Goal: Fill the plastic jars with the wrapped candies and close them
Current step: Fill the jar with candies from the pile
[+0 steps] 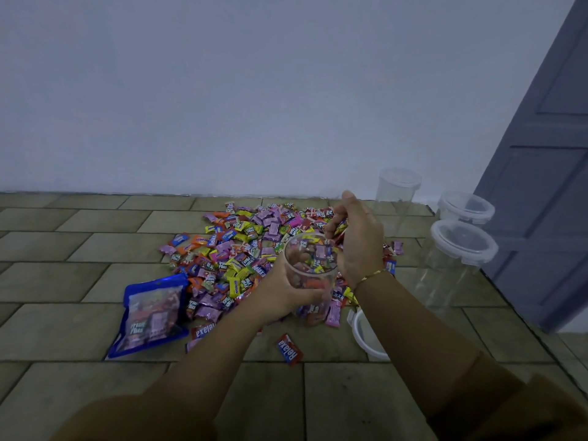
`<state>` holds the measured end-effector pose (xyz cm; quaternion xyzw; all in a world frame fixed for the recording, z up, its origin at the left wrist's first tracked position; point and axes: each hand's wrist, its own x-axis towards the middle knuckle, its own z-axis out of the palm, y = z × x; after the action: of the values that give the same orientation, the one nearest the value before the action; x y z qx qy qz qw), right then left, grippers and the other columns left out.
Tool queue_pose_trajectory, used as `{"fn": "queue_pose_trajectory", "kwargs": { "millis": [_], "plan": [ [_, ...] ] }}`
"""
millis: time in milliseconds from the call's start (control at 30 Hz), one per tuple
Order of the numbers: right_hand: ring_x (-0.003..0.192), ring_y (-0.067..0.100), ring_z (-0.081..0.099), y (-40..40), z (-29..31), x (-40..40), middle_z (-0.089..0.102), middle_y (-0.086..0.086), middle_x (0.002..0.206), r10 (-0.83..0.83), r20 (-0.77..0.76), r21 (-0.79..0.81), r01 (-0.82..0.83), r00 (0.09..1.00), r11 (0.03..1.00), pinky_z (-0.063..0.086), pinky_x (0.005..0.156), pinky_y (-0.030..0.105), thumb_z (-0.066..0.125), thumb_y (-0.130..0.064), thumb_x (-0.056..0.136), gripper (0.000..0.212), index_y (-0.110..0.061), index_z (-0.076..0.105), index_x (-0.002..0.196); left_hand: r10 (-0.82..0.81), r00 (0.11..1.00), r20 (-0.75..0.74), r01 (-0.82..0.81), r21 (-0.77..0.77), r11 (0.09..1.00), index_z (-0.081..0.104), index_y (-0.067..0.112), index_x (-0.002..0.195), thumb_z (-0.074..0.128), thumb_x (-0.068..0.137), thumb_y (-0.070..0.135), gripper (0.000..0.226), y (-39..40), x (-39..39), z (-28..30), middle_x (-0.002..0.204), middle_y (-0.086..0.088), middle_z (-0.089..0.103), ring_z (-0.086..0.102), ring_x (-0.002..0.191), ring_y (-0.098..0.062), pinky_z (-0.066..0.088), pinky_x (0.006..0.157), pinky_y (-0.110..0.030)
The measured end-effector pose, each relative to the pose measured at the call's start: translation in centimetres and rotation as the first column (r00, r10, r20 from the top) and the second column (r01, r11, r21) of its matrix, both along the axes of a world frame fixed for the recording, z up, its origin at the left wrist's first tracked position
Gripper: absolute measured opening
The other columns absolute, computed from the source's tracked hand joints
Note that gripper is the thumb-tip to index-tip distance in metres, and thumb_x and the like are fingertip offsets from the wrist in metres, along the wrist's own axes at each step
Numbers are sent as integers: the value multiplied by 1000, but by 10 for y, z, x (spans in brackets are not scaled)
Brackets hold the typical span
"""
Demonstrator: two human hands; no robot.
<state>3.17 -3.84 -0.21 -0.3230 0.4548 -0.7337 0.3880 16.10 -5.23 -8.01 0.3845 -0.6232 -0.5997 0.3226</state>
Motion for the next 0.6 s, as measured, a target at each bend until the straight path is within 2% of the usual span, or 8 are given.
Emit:
{"fn": "queue_pose_trajectory", "kwargs": {
  "millis": [100, 167, 267, 400, 467, 600],
  "plan": [
    [49, 17, 47, -1, -1, 0, 50, 0, 52, 16, 11, -42, -16, 1000, 999, 41, 46, 25, 51, -14, 95, 29, -7, 56, 67, 5, 1000, 24, -5, -7, 1000, 23, 21, 144, 94, 50, 22, 118, -1, 0, -3, 133, 5, 47, 49, 124, -14, 51, 94, -30],
    [51, 16, 50, -2, -2, 0, 52, 5, 58, 33, -17, -50, -34, 999, 998, 43, 46, 24, 50, -11, 95, 28, -5, 57, 69, 0, 1000, 27, 0, 4, 1000, 27, 22, 140, 93, 48, 25, 113, -1, 1, -3, 133, 1, 49, 50, 124, -17, 50, 97, -34],
    [50, 13, 51, -2, -3, -1, 51, 8, 61, 52, -17, -50, -53, 998, 997, 44, 46, 22, 49, -10, 95, 27, -5, 56, 69, -2, 1000, 4, 2, 2, 1000, 29, 20, 138, 86, 63, 2, 96, 2, 0, -1, 132, -1, 51, 57, 114, -10, 53, 83, -22],
    [49, 13, 51, -3, -4, -2, 52, 6, 59, 49, -33, -58, -51, 998, 997, 44, 46, 21, 49, -10, 95, 28, -6, 57, 69, -16, 1000, -2, 16, -18, 1000, 36, 26, 120, 76, 69, -9, 74, 1, -2, -1, 118, 3, 54, 64, 89, 9, 53, 72, -16],
    [51, 14, 53, -3, -5, -4, 54, 4, 57, 64, -6, -67, -65, 998, 996, 46, 49, 23, 48, -11, 95, 28, -6, 57, 69, -9, 1000, 13, 9, -34, 999, 36, 32, 117, 79, 68, -5, 75, 1, -1, -2, 118, 8, 54, 62, 89, 13, 51, 74, -15],
    [60, 17, 60, -3, -5, -15, 62, 3, 59, 165, 219, -110, -144, 962, 983, 53, 63, 28, 46, -16, 96, 28, -5, 58, 74, -38, 995, 87, 45, -84, 995, 22, 23, 143, 83, 65, 4, 100, 6, 5, 0, 117, 24, 46, 53, 93, 19, 46, 73, -5]
  ]
}}
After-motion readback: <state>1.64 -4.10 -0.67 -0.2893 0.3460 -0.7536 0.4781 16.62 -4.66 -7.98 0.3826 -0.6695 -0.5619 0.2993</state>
